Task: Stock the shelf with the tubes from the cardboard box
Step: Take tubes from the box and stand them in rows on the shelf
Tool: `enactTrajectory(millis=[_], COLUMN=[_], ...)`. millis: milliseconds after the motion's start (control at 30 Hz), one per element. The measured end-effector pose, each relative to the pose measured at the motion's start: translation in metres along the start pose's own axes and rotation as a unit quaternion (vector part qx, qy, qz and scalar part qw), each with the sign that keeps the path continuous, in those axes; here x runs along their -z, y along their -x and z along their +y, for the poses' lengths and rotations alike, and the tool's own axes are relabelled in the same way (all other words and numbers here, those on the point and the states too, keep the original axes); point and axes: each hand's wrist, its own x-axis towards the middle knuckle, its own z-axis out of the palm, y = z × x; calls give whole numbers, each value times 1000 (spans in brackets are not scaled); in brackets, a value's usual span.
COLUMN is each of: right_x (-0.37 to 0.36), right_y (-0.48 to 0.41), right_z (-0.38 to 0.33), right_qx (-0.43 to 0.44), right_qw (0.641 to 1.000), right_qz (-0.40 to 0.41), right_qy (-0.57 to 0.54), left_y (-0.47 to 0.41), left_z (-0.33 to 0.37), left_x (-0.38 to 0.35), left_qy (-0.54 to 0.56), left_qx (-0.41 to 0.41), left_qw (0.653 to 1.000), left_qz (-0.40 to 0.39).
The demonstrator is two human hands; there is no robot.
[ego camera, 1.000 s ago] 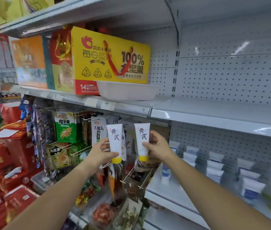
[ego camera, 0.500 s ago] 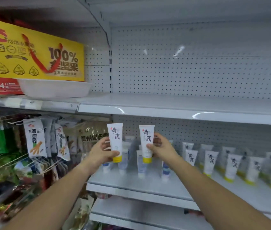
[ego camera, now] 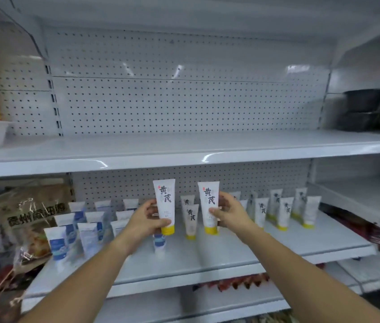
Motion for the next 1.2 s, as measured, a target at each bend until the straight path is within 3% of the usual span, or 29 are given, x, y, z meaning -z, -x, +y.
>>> enactTrajectory(millis=[233,567,833,1200], right_x=[45,52,55,64], right_y=[5,-9,-33,-58], right_z=[9,36,66,92], right_qx=[-21,-42,-55,-54], right_qw=[999,995,998,998], right_qz=[44,84,42,-36], right_qy=[20,27,8,-4], left_y=[-29,-55,-57,-55], left_z=[-19,-40,-70,-107], left_x=[-47,-66,-71,-100], left_qy=[13,-1,-45,-81], left_qx=[6,10,19,41], left_qw=[999,998,998,991], left_qz=[-47,-64,-28,97])
